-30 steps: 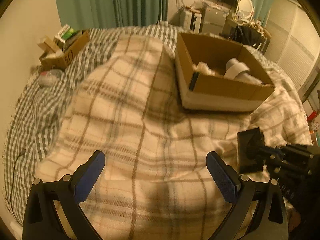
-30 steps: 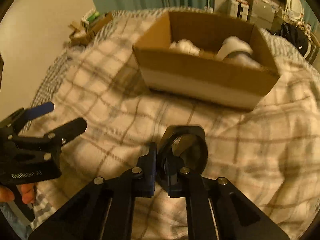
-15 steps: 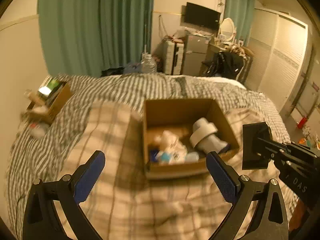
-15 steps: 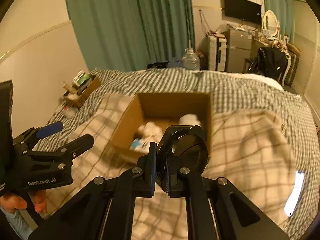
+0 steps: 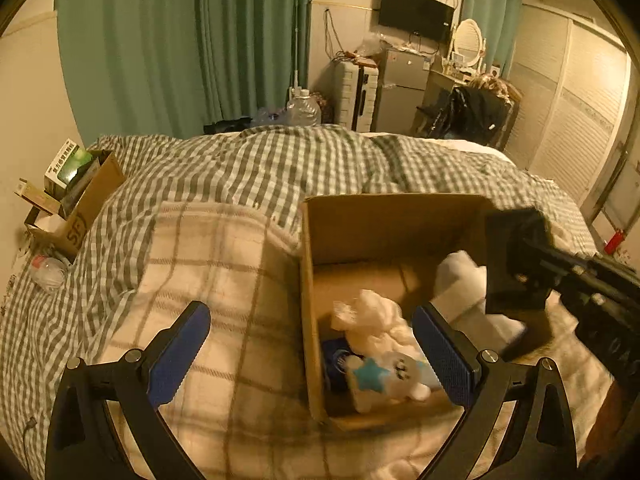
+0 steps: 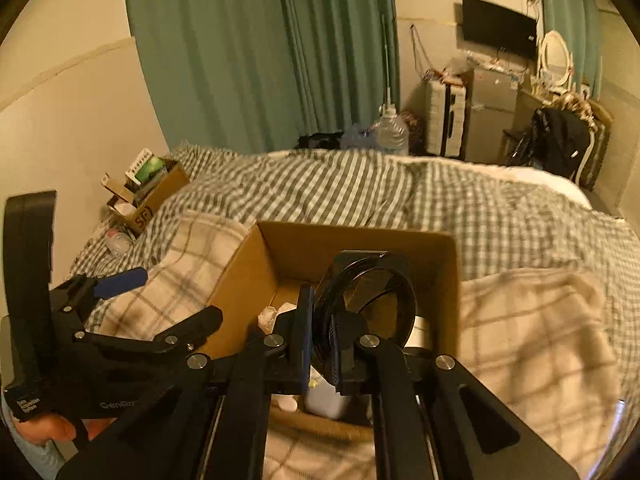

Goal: Organize objects
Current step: 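Lower the black lens object into the box and open the right gripper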

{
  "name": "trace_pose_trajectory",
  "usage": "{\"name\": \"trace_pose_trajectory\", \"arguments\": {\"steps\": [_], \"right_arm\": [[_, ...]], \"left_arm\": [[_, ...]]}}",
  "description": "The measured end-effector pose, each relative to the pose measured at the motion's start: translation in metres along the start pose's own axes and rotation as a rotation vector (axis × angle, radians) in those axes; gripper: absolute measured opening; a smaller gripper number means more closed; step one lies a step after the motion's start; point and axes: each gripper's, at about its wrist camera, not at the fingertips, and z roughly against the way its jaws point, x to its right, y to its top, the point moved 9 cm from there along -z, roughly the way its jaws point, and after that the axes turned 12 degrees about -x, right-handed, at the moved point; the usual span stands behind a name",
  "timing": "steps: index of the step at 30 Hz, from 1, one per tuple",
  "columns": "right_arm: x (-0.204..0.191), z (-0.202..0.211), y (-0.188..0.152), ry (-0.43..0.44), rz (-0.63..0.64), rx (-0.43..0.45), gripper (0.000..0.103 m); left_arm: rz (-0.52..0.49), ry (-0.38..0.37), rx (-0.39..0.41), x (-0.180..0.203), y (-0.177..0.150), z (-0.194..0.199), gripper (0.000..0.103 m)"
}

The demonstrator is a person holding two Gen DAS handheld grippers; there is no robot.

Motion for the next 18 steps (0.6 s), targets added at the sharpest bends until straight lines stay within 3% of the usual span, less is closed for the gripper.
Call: {"name": "trace_pose_trajectory", "arguments": {"steps": [4,8,9,11,12,13,18], "right_arm": [[0.001,-0.034,-0.007,0.005,0.013,-0.048,0.007],[0.001,-0.043,-0.014,0.019,0.016,-0.059,0.007],[0.0,-0.043,-0.015,0.015,0.023,-0.067,0.01],[-0.001,-0.036,-0.016,-0.013,0.034,-0.066,0.027],[-0.001,-0.03,-0.016,-0.021,0.035,-0.057,0.041],[-0.001,-0.021,-0.015,-0.025,0.032,-0.045,0.047],[0.006,0.031,-0.013,-0.072,0.013,0.005,0.052]], "left_arm": [[0.0,0.006,-0.003,-0.007,0.002,-0.015,0.103],[0.003,-0.011,0.018,-0.007,0.002,-0.013,0.103],[0.005,-0.01,0.022,-0.006,0.002,-0.011,0.103],[0.01,-0.001,0.024,-0.006,0.002,-0.006,0.103],[0.015,0.008,0.022,-0.006,0.002,-0.002,0.103],[0.02,0.015,0.02,-0.007,0.002,0.002,0.103],[0.053,0.04,0.052,-0.01,0.002,0.046,0.103]]}}
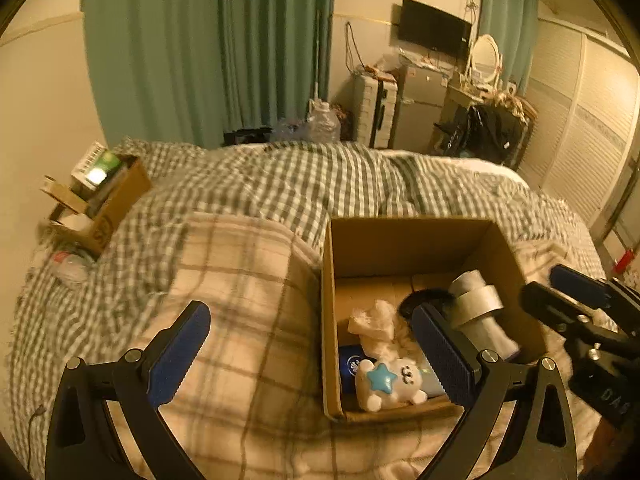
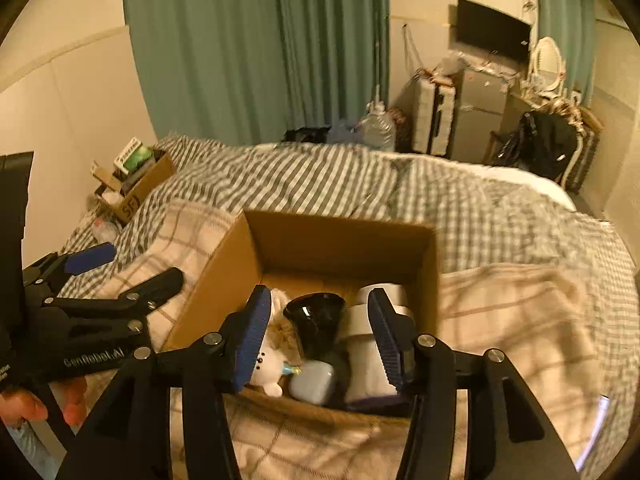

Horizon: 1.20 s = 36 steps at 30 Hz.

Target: Organize objects

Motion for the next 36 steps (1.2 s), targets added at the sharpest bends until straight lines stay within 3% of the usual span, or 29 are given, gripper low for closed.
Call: {"name": "trace_pose_trajectory", "arguments": {"steps": [1,2,10,13,17,19,25,29,33,36], "right_arm": [[0.003,0.015,0.0,-0.015,-0.009,0.009,0.055],[0.0,0.026,0.0,0.027,0.054,0.018,0.057],[0.021,0.151,-0.012,-0.04,0.019,0.156,0.08],[0.023,0.187,-0.02,-0.062,0.029,0.224,0.092],[0.022,0.212,-0.032,-0.125,0.051,0.283,0.096],[0.02,0.215,-0.041,-0.149,0.068,0.313,0.103],[0.026,0.183,-0.083,-0.171,0.056,0.331,0.103],[0.029,0.152,-0.093,-0.156,0.03,0.289,0.103],[0.033,0.12,-0.098,-0.14,-0.009,0.241,0.103],[0.029,0.102,-0.103,-0.125,-0.016,0.218,0.103]], "left_arm": [[-0.001,0.002,0.018,0.001,0.001,0.014,0.103],[-0.003,0.007,0.037,0.001,0.002,0.028,0.103],[-0.008,0.0,0.178,0.023,-0.002,0.132,0.103],[-0.005,-0.01,0.224,0.03,-0.01,0.158,0.103],[0.025,-0.023,0.266,0.035,-0.026,0.18,0.103],[0.029,-0.018,0.285,0.035,-0.036,0.185,0.103],[-0.019,-0.005,0.287,0.035,-0.062,0.162,0.103],[-0.028,0.073,0.285,0.025,-0.077,0.14,0.103],[0.012,0.043,0.313,0.019,-0.087,0.134,0.103],[-0.013,0.042,0.37,0.022,-0.096,0.135,0.103]]}}
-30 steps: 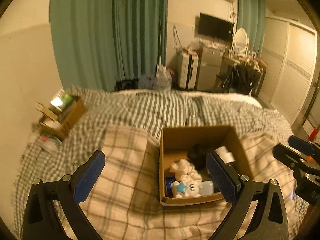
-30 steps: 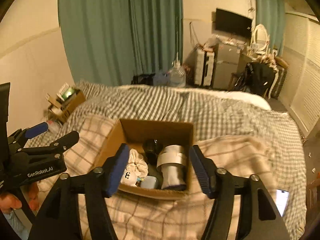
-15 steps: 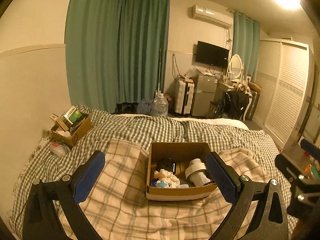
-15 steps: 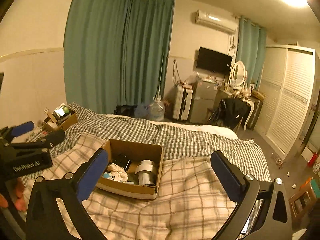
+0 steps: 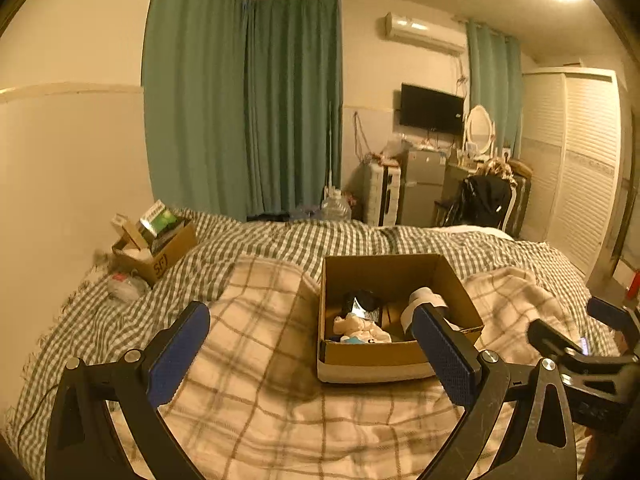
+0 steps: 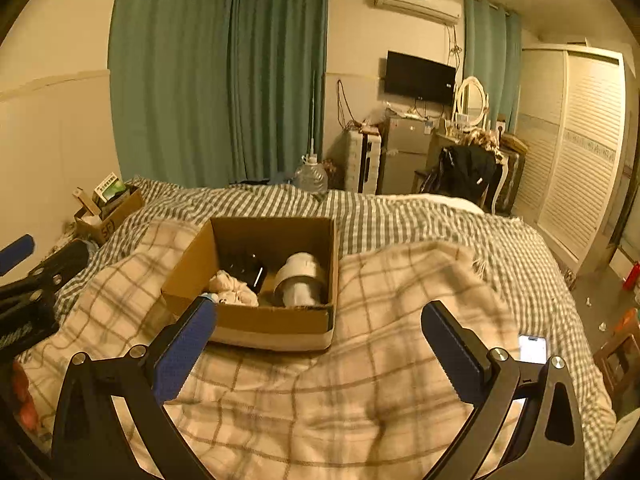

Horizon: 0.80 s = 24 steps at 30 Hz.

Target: Organize objects

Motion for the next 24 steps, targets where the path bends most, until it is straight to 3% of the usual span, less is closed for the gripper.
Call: {"name": "trace_pose_trajectory", "arguments": {"steps": [2,10,15,24], "right_arm": [[-0.001,-0.007,-0.003,-0.022,0.01,-0.012,0.103],[0.005,-0.002,0.001,-0.097,0.007,0.023,0.102],[0.011,0.0,0.0,-0.084,-0.023,0.011,0.103],[0.01,0.003,-0.001,-0.093,-0.017,0.02,0.102]], "left_arm": [[-0.024,-0.015,0.02,0.007,-0.002,0.001,0.103],[-0.088,-0.022,-0.06,0.029,-0.018,-0.014,0.103],[-0.071,-0.007,-0.094,0.024,-0.022,-0.018,0.103],[-0.08,0.011,-0.087,0.022,-0.021,-0.017,0.103]]}}
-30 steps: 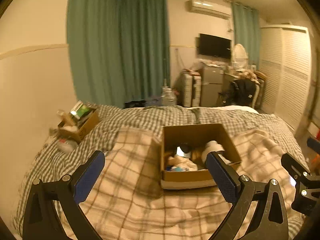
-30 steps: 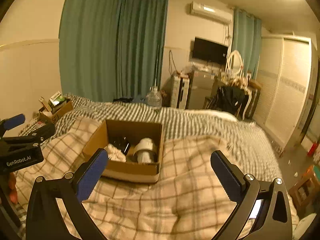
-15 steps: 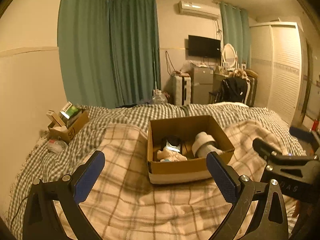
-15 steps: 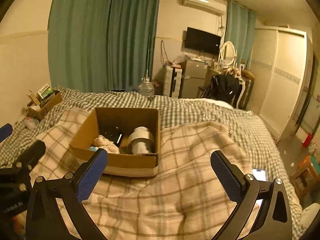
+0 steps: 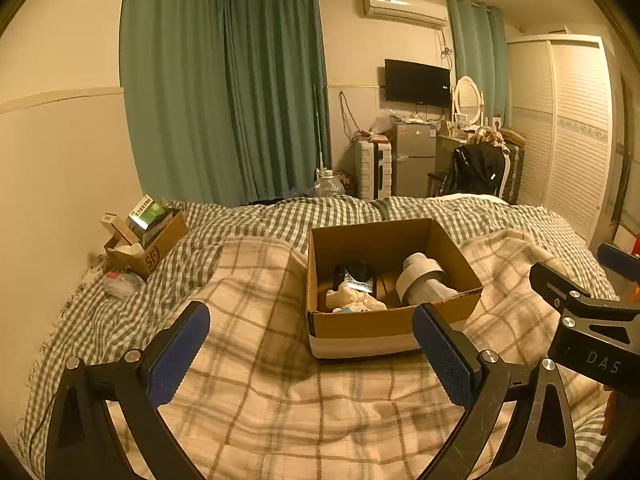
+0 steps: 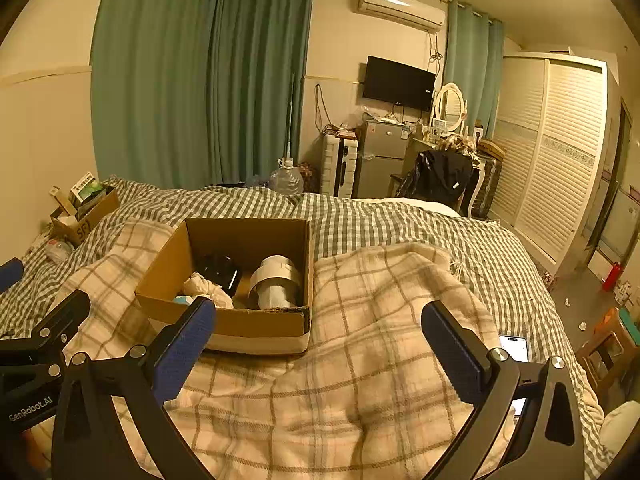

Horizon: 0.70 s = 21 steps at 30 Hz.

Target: Organize objects

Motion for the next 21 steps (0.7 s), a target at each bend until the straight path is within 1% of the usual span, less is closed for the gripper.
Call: {"name": "trace_pose_trajectory", "arguments": {"steps": [4,9,21], "right_arm": [[-0.001,0.0009,0.0003,-0.023,0.015,0.007,0.103],[-0.0043,-0.0027,-0.0023,-0.018,0.021,-0.006,0.102],[-0.0043,-0.0023,-0.003,-0.027,0.026,-0.003,0.103]], "left_arm": [[0.016,-0.011,-0.022,-0.0028,-0.002,-0.0049,0.103],[0.034,-0.014,-0.038,-0.0077,-0.0036,-0.0081,0.103],[0.033,0.001,-0.027,-0.0089,-0.0033,-0.0054,0.103]]}}
